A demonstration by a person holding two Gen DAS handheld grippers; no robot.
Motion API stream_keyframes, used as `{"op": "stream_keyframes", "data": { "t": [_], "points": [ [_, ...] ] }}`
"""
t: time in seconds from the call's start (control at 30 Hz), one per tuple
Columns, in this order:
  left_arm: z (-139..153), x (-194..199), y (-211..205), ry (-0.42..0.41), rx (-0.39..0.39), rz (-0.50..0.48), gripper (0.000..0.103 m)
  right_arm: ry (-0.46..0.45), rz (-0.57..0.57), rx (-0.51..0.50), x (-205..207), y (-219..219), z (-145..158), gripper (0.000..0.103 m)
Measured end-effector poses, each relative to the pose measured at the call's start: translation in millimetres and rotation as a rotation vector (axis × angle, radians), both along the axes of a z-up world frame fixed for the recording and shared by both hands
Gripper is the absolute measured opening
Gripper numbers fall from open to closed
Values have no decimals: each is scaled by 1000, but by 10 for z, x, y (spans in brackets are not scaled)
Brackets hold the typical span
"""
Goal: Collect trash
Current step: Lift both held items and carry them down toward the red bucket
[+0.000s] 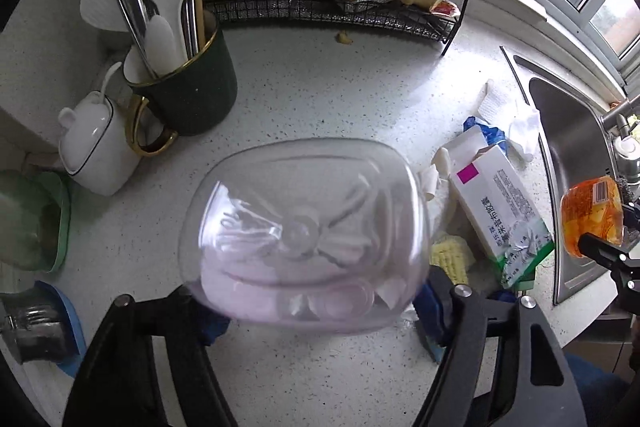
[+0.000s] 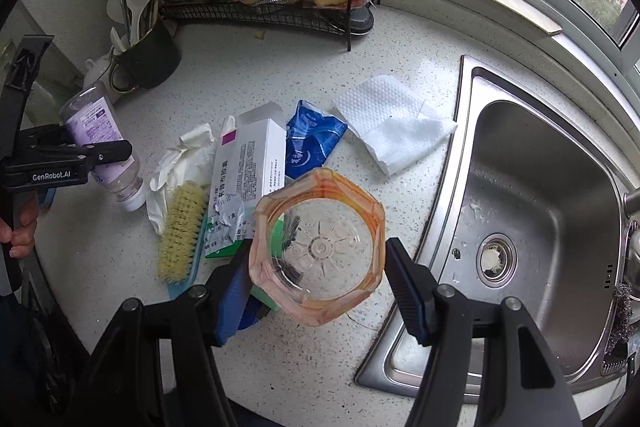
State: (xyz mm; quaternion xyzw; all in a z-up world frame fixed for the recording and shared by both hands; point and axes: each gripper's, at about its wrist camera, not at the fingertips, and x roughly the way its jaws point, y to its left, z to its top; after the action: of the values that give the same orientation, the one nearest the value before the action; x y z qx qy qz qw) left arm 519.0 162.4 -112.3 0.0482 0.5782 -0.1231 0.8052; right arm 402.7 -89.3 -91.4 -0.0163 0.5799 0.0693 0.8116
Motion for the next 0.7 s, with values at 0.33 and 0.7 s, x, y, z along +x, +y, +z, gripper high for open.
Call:
{"op": "stream_keyframes", "data": {
  "t": [0.33, 0.7],
  "points": [
    [392, -431, -174, -96, -25, -28, 70, -55, 53, 14, -157, 71, 180, 61],
    [857, -1081, -472, -203, -20, -100, 70, -153, 77, 31, -505, -46, 481, 61]
  ]
}}
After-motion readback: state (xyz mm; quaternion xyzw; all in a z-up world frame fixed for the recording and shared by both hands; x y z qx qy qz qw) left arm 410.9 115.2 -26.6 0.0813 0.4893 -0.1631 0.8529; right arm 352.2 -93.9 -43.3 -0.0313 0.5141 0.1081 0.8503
